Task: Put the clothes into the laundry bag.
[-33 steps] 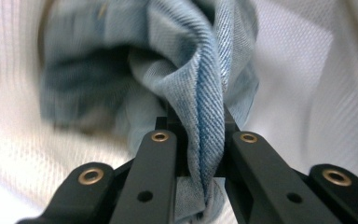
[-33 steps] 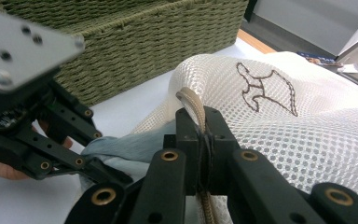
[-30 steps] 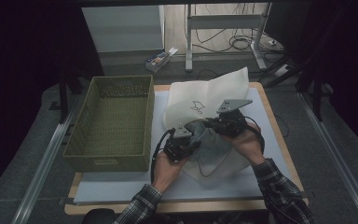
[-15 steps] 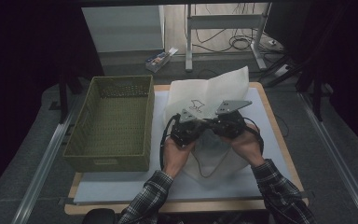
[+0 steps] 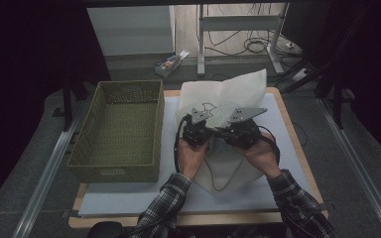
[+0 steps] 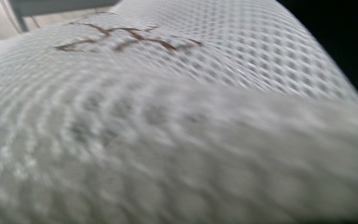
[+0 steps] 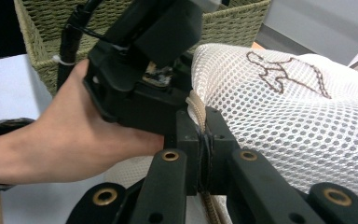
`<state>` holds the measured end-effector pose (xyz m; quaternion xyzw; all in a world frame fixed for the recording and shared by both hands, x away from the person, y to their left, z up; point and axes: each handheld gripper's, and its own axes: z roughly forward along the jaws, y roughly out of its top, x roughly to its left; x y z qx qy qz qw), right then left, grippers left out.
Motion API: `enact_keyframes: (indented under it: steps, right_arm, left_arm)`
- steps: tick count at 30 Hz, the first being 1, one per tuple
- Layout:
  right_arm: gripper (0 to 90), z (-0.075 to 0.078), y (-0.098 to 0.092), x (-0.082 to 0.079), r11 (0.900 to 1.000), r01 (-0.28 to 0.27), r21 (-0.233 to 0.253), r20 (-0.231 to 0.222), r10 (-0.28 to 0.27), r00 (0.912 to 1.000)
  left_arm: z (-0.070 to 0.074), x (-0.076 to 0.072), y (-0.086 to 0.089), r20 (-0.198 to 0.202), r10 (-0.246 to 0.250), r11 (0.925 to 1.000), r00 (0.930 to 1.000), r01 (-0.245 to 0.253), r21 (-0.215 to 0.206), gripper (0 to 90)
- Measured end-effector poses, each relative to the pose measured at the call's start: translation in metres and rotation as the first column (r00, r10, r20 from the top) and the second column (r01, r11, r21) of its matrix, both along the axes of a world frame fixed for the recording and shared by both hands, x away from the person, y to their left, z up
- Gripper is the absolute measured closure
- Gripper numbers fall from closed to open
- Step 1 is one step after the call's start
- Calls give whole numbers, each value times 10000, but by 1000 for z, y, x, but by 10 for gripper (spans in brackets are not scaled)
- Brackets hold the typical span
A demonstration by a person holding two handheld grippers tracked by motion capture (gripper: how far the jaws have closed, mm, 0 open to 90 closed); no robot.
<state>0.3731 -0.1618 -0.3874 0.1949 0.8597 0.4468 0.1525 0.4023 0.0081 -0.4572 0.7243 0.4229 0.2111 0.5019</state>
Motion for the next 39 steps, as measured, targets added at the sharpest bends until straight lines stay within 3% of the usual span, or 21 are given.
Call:
enact_keyframes:
  steps: [5,10,16,22,28,39]
  right_arm:
    - [864,3,-2,-3,9999,-103,38,10,103,9999]
    - [864,3,-1,-3,10000,-96,-26,7,96,10000]
    - [863,0,-2,0,10000,-22,-82,-71,22,10000]
    - [861,-2,-4,2,10000,-16,-83,-126,15,9999]
    - [860,-2,-4,2,10000,-24,-62,-113,24,9999]
    - [857,2,-8,-1,10000,9,78,-70,-9,10000]
  left_arm:
    - [-4,12,7,31,567,9984,9984,-567,30,837]
    - [-6,20,10,-76,728,9973,9973,-728,10,836]
    - [-8,24,9,-430,217,9996,9988,-209,198,786]
    - [-7,15,17,-636,-417,9989,9971,431,200,562]
    - [-5,3,24,-863,-815,9962,9929,837,222,426]
    - [4,-27,40,-975,-832,9951,9917,880,459,370]
